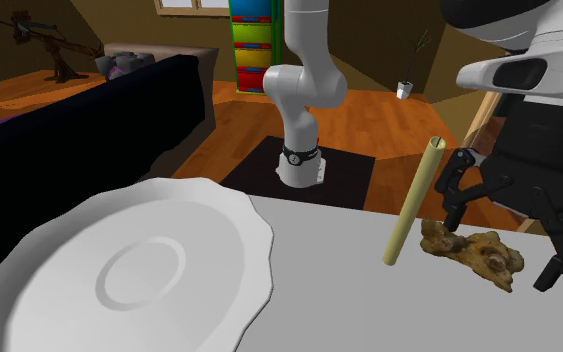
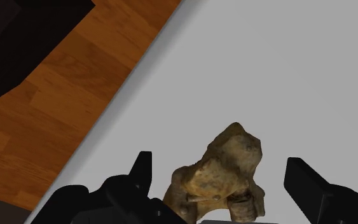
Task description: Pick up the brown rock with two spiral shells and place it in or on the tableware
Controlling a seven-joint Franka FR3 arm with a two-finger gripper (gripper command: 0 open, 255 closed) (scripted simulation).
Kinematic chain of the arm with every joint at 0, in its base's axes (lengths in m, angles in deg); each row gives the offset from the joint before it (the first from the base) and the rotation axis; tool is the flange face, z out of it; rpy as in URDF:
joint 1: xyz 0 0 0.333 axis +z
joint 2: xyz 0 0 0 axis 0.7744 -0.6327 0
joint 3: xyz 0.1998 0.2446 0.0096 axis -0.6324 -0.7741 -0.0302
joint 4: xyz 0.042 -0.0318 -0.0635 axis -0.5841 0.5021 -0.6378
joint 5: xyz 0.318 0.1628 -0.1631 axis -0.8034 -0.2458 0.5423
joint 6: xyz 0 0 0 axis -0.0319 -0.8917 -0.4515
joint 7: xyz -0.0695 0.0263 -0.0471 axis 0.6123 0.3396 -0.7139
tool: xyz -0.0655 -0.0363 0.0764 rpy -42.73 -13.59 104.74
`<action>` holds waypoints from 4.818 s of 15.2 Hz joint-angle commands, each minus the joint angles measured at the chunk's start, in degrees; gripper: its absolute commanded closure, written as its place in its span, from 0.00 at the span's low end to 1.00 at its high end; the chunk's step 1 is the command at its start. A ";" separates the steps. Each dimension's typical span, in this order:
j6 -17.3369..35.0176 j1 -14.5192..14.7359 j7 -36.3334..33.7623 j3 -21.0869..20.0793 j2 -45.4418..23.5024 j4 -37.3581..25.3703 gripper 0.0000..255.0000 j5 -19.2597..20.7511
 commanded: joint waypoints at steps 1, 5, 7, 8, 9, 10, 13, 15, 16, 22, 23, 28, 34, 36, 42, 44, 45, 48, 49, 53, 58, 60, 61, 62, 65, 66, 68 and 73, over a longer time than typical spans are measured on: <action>0.06 0.01 -0.04 0.00 -0.07 0.01 0.00 0.07; 0.05 0.01 -0.04 0.00 -0.06 0.01 1.00 0.06; 0.05 0.00 -0.03 0.00 -0.05 0.01 1.00 0.06; 0.05 0.00 -0.03 0.00 -0.05 0.02 1.00 0.05; 0.05 0.01 -0.04 0.00 -0.05 0.02 1.00 0.05; 0.05 0.00 -0.03 0.00 -0.05 0.02 1.00 0.05; 0.06 0.01 -0.04 0.00 -0.06 0.01 1.00 0.06; -0.62 -0.02 0.28 -0.01 0.18 -0.54 1.00 -0.26; -1.30 -0.05 0.57 -0.02 0.40 -1.11 1.00 -0.55; -5.50 -0.13 2.13 -0.06 1.40 -4.80 1.00 -1.96; -6.22 -0.13 2.35 -0.07 1.51 -5.46 1.00 -2.13; -9.89 -0.10 3.27 -0.12 1.79 -9.03 1.00 -2.73; -11.64 -1.77 7.52 1.48 3.98 -9.97 1.00 -5.16; -10.66 -3.22 11.12 3.30 5.86 -8.21 1.00 -7.07; -8.57 -6.84 21.11 8.77 9.27 -4.73 1.00 -11.01; -8.08 -7.96 24.19 10.50 9.75 -4.14 1.00 -11.83; -7.87 -8.50 25.68 11.36 9.89 -3.94 1.00 -12.18; -7.35 -10.12 30.01 13.83 9.87 -3.77 1.00 -12.97; -7.21 -10.67 31.40 14.61 9.73 -3.85 1.00 -13.16; -6.86 -12.88 36.75 17.55 8.57 -4.84 1.00 -13.69; -6.90 -15.64 42.95 20.82 5.84 -7.64 1.00 -13.93; -6.19 -16.11 43.95 21.35 5.25 -7.51 1.00 -13.93; -5.42 -16.11 43.92 21.35 5.26 -6.72 1.00 -13.93; -4.65 -16.10 43.89 21.35 5.26 -5.95 1.00 -13.91; -2.35 -16.09 43.75 21.33 5.18 -3.74 1.00 -13.82; -1.59 -16.09 43.70 21.32 5.12 -3.03 1.00 -13.78; -0.08 -16.08 43.58 21.30 4.97 -1.65 1.00 -13.67; 3.68 -16.05 43.17 21.23 4.36 1.56 1.00 -13.25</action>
